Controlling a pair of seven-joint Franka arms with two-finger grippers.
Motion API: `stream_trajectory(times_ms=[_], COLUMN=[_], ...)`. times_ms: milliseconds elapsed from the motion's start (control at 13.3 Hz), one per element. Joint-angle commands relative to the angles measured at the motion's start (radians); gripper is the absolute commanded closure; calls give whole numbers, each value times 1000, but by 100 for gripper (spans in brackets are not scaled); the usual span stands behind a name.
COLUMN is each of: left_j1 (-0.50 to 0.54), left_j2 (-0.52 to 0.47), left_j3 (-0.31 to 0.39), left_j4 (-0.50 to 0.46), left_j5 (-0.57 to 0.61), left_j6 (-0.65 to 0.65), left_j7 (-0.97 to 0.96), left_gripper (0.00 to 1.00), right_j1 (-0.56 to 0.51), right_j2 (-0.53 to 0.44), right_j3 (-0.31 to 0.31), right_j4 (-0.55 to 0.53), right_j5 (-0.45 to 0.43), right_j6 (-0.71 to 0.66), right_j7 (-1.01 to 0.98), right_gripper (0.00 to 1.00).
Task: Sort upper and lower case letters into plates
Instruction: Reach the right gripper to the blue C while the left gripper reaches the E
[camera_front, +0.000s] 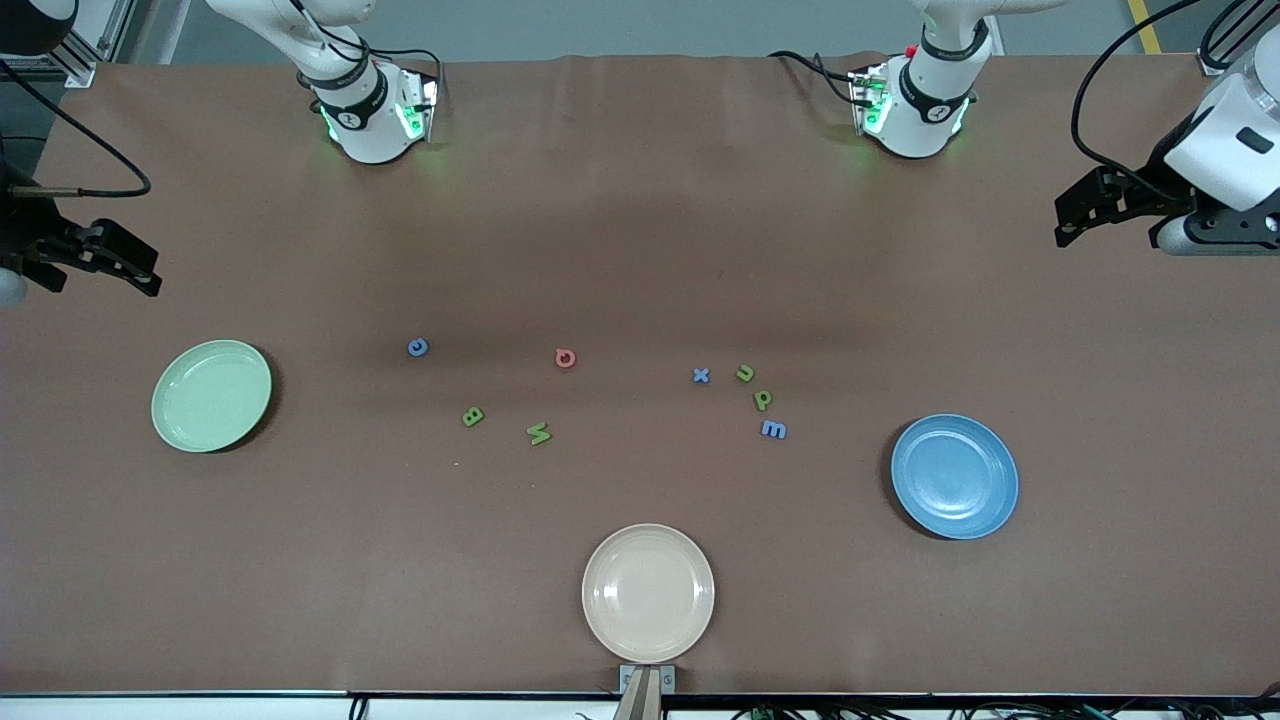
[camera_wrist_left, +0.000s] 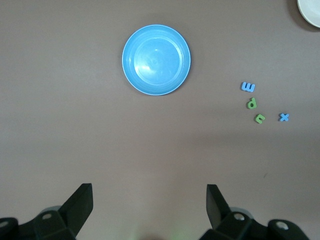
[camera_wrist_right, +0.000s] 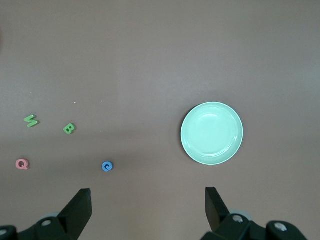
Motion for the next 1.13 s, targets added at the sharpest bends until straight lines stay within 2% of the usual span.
stream_trajectory(times_ms=[0,226,377,527,904,1054], left_j1=[7,-3,-7,-27,-102,-148], left_j2=[14,33,94,164,374,447], left_j3=[-3,-3,-3,-7,-12,-9], left_j4=[32,58,114,118,118,118], left_j5=[-10,-2,-1,-1,-4,-1], left_j6=[-19,-19,-19,-10,150,249], left_j7=[-24,-26,-26,-31,-216,-346], left_gripper=[0,0,0,0,0,0], right_j1=[-14,-19,-21,-21,-8,-8], right_j2=[4,4,4,4,24,37], right_j3=[8,8,6,6,8,11], right_j4=[36,44,54,54,39,-22], right_j5=[-4,-1,1,2,16,24], right_j6=[-12,-12,-14,-17,-21,-49], right_j7=[-1,0,0,0,-3,2], right_gripper=[0,0,0,0,0,0])
